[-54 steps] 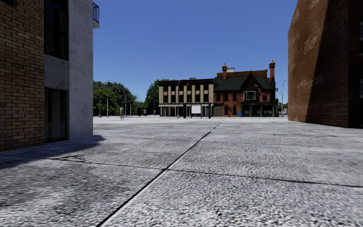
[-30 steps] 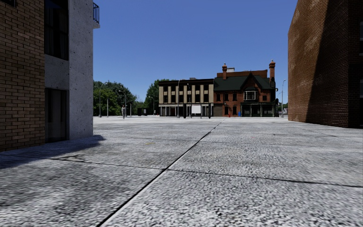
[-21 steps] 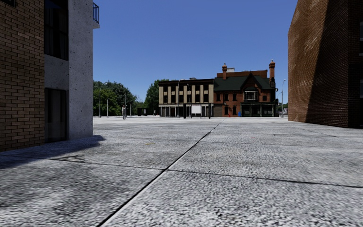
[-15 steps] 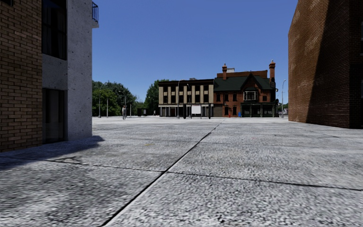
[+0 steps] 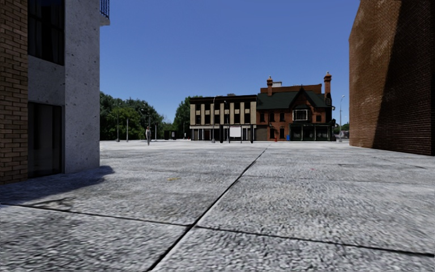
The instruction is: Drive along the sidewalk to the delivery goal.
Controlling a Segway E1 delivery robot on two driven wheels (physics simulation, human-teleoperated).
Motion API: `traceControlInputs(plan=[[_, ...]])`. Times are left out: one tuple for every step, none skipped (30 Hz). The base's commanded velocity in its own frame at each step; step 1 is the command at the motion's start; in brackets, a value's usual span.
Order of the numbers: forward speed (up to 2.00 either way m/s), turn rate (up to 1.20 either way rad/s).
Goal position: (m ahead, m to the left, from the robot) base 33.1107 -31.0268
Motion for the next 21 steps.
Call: traceControlInputs(plan=[[2.0, 0.0], [2.0, 0.0], [2.0, 0.0], [2.0, 0.0], [2.0, 0.0], [2.0, 0.0], [2.0, 0.0], [2.0, 0.0], [2.0, 0.0], [2.0, 0.0], [2.0, 0.0], [2.0, 0.0], [2.0, 0.0], [2.0, 0.0], [2.0, 0.0], [2.0, 0.0], [2.0, 0.0], [2.0, 0.0], [2.0, 0.0], [2.0, 0.0], [2.0, 0.11]])
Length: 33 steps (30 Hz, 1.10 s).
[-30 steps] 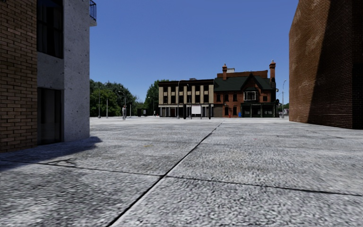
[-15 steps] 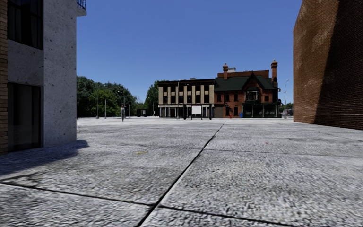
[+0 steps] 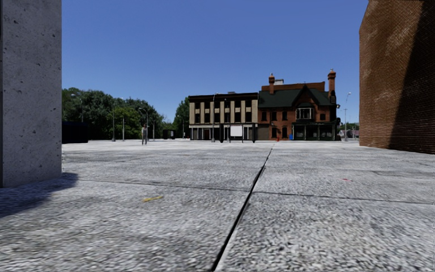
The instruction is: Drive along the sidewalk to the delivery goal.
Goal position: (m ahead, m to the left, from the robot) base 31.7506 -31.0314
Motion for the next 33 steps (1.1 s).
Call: traceControlInputs(plan=[[2.0, 0.18], [2.0, 0.22], [2.0, 0.24], [2.0, 0.24], [2.0, 0.24], [2.0, 0.24], [2.0, 0.24], [2.0, 0.24], [2.0, 0.24], [2.0, 0.24], [2.0, 0.24], [2.0, 0.24], [2.0, 0.24], [2.0, 0.24], [2.0, 0.24], [2.0, 0.24], [2.0, 0.24], [2.0, 0.24], [2.0, 0.24], [2.0, 0.24], [2.0, 0.24], [2.0, 0.25], [2.0, 0.31], [2.0, 0.33], [2.0, 0.33], [2.0, 0.34], [2.0, 0.34], [2.0, 0.34], [2.0, 0.34], [2.0, 0.34], [2.0, 0.34], [2.0, 0.34], [2.0, 0.34]])
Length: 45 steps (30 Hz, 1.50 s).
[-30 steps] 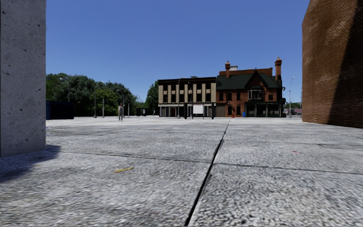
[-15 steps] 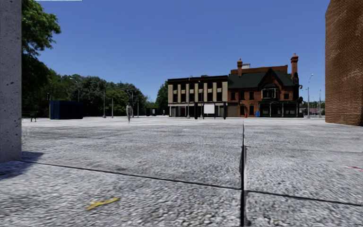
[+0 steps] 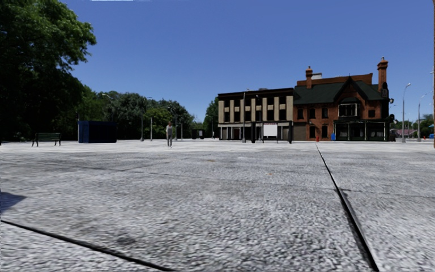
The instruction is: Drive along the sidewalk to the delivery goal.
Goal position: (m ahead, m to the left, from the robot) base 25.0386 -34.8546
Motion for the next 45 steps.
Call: traceControlInputs(plan=[[2.0, 0.34], [2.0, 0.34], [2.0, 0.34], [2.0, 0.34], [2.0, 0.34], [2.0, 0.34], [2.0, 0.34], [2.0, 0.34], [2.0, 0.34], [2.0, 0.34], [2.0, 0.34], [2.0, 0.34], [2.0, 0.34], [2.0, 0.34], [2.0, 0.34], [2.0, 0.34], [2.0, 0.34], [2.0, 0.34], [2.0, 0.34], [2.0, 0.34], [2.0, 0.34], [2.0, 0.34], [2.0, 0.34], [2.0, 0.34], [2.0, 0.34], [2.0, 0.34], [2.0, 0.34], [2.0, 0.34], [2.0, 0.34], [2.0, 0.34], [2.0, 0.34], [2.0, 0.34], [2.0, 0.34], [2.0, 0.34], [2.0, 0.34], [2.0, 0.34], [2.0, 0.34], [2.0, 0.34], [2.0, 0.34], [2.0, 0.34], [2.0, 0.34], [2.0, 0.34], [2.0, 0.34], [2.0, 0.34], [2.0, 0.34]])
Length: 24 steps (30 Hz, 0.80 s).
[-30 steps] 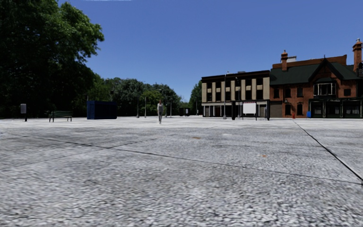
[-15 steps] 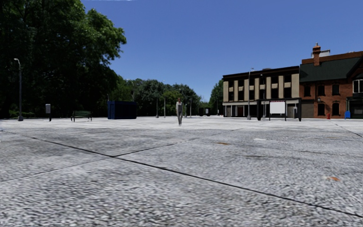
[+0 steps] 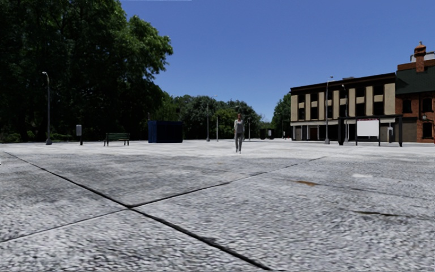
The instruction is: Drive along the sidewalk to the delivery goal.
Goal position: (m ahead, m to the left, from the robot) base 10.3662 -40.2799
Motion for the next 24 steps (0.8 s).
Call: traceControlInputs(plan=[[2.0, 0.34], [2.0, 0.34], [2.0, 0.34], [2.0, 0.34], [2.0, 0.34], [2.0, 0.34], [2.0, 0.34], [2.0, 0.34], [2.0, 0.34], [2.0, 0.34], [2.0, 0.34], [2.0, 0.34], [2.0, 0.0], [2.0, 0.0], [2.0, 0.0], [2.0, 0.0], [2.0, 0.0], [2.0, 0.0], [2.0, 0.0], [2.0, 0.0], [2.0, 0.0], [2.0, 0.0], [2.0, 0.0], [2.0, 0.0]])
